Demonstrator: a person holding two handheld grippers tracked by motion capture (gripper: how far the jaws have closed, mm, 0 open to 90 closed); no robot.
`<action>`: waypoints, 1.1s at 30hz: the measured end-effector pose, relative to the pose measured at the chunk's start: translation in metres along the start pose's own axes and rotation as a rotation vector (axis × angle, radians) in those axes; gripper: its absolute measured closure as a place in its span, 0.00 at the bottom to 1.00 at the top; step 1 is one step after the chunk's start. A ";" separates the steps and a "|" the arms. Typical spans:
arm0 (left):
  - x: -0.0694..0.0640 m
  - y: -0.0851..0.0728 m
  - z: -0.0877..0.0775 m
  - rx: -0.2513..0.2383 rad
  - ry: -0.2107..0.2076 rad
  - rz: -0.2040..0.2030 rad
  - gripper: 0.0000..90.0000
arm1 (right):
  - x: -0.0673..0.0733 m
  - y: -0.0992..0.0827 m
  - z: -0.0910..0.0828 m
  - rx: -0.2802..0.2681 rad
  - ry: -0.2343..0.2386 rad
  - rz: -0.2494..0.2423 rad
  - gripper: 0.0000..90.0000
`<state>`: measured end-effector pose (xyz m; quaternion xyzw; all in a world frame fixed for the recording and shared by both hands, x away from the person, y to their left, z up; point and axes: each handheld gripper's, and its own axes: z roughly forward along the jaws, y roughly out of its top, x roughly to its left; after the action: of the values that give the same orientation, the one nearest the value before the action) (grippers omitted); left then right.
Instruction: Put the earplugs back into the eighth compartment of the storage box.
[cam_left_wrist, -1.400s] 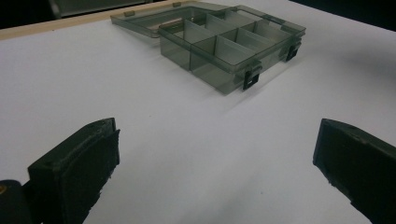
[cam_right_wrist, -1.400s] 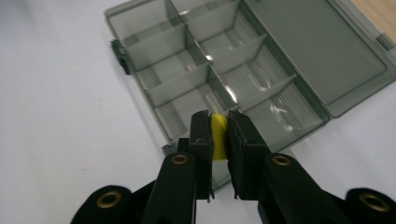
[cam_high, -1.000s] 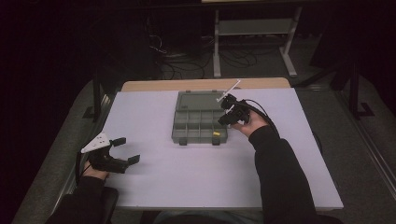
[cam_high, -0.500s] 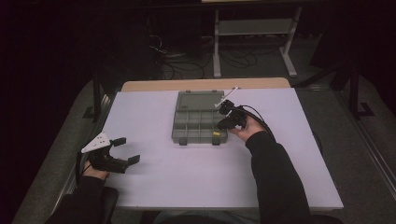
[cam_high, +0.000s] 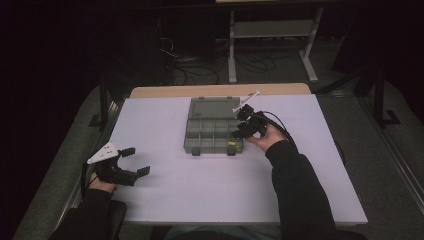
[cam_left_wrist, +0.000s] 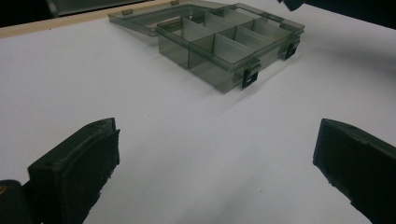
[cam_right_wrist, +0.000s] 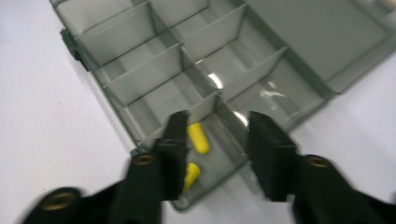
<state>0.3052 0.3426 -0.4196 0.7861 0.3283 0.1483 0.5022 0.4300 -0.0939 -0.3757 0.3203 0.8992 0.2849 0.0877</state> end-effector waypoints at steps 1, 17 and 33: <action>0.000 0.000 0.000 0.001 0.001 0.001 0.00 | 0.000 -0.001 -0.004 -0.008 -0.008 0.001 0.50; 0.000 0.000 0.000 0.007 0.005 0.001 0.00 | -0.002 -0.023 -0.047 -0.112 -0.029 0.049 0.04; -0.001 0.000 0.000 0.011 0.007 0.000 0.00 | 0.014 -0.043 -0.074 -0.194 -0.038 0.011 0.00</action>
<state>0.3047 0.3420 -0.4201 0.7884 0.3307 0.1493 0.4968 0.3707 -0.1461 -0.3391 0.3204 0.8638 0.3651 0.1336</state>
